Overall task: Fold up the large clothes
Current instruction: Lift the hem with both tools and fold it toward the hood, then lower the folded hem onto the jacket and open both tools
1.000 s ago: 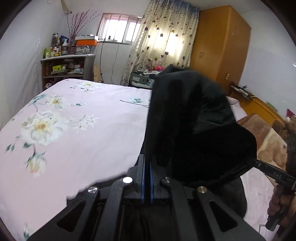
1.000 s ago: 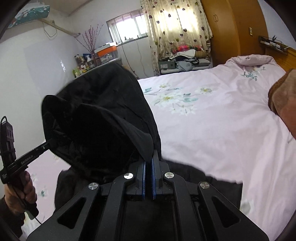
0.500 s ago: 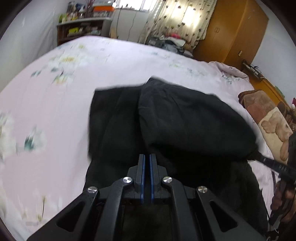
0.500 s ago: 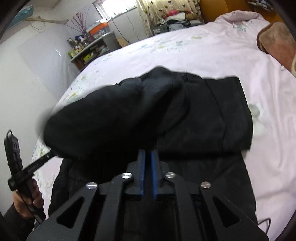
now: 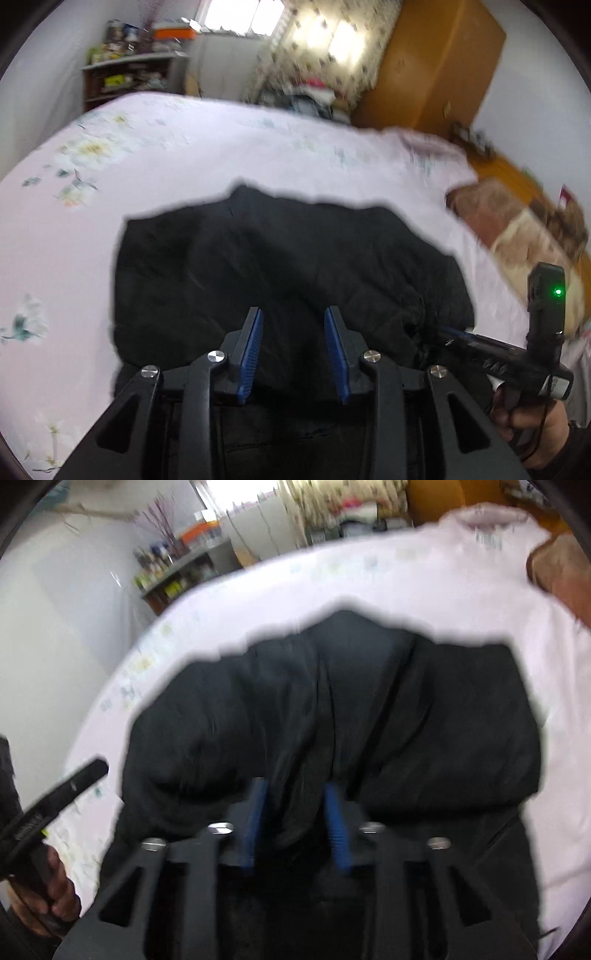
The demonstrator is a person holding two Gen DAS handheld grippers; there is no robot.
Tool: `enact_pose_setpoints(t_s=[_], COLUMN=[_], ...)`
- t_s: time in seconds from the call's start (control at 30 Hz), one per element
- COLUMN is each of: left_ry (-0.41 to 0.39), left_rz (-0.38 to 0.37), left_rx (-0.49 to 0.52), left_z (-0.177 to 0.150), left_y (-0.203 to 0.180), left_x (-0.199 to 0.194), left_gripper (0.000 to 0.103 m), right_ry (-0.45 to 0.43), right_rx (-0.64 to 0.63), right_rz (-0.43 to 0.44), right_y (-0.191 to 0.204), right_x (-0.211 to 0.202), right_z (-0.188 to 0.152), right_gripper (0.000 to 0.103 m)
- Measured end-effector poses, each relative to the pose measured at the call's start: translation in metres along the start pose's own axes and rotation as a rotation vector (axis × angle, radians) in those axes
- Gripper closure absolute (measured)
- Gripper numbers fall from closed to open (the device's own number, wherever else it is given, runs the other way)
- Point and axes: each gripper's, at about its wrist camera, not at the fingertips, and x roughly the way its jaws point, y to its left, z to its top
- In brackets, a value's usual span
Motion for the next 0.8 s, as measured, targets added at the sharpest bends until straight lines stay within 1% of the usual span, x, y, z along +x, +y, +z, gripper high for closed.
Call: enact_pose_setpoints(t_s=[0.07, 0.1, 0.13, 0.2, 0.3, 0.4, 0.47, 0.53, 0.57, 0.63, 0.67, 0.73, 0.8], left_ry=[0.062, 0.091, 0.104, 0.094, 0.096, 0.107, 0.090, 0.044, 0.021, -0.026, -0.049, -0.068, -0.056], left_rz=[0.036, 0.065, 0.074, 0.079, 0.104, 0.104, 0.096, 0.095, 0.093, 0.088, 0.090, 0.095, 0.121], left_rx=[0.022, 0.033, 0.041, 0.055, 0.075, 0.072, 0.070, 0.080, 0.080, 0.072, 0.067, 0.053, 0.042], left_z=[-0.014, -0.024, -0.030, -0.038, -0.037, -0.033, -0.031, -0.026, -0.023, -0.007, 0.006, 0.025, 0.039], left_y=[0.000, 0.006, 0.009, 0.013, 0.009, 0.003, 0.001, 0.000, 0.002, -0.001, -0.002, -0.003, 0.001], left_x=[0.020, 0.033, 0.040, 0.045, 0.046, 0.029, 0.010, -0.012, -0.016, -0.023, -0.020, -0.009, 0.014], left_gripper=[0.067, 0.068, 0.071, 0.072, 0.072, 0.072, 0.072, 0.072, 0.072, 0.070, 0.068, 0.068, 0.068], right_ry=[0.066, 0.074, 0.064, 0.045, 0.050, 0.075, 0.040, -0.058, -0.101, -0.175, -0.199, -0.211, -0.200], right_rx=[0.033, 0.047, 0.049, 0.048, 0.033, 0.017, 0.016, -0.020, -0.036, -0.048, -0.059, -0.076, -0.083], right_rz=[-0.004, 0.005, 0.006, -0.002, -0.016, -0.003, 0.013, 0.006, 0.000, -0.014, -0.033, -0.066, -0.087], right_y=[-0.007, -0.010, -0.012, -0.013, -0.013, -0.008, -0.005, -0.005, -0.005, -0.010, -0.011, -0.014, -0.019], right_x=[0.027, 0.037, 0.040, 0.045, 0.049, 0.039, 0.014, -0.016, -0.029, -0.044, -0.046, -0.038, -0.023], right_z=[-0.020, -0.029, -0.033, -0.036, -0.033, -0.025, -0.021, -0.013, -0.006, 0.014, 0.026, 0.051, 0.074], right_gripper=[0.077, 0.077, 0.077, 0.079, 0.079, 0.078, 0.077, 0.076, 0.075, 0.067, 0.065, 0.065, 0.065])
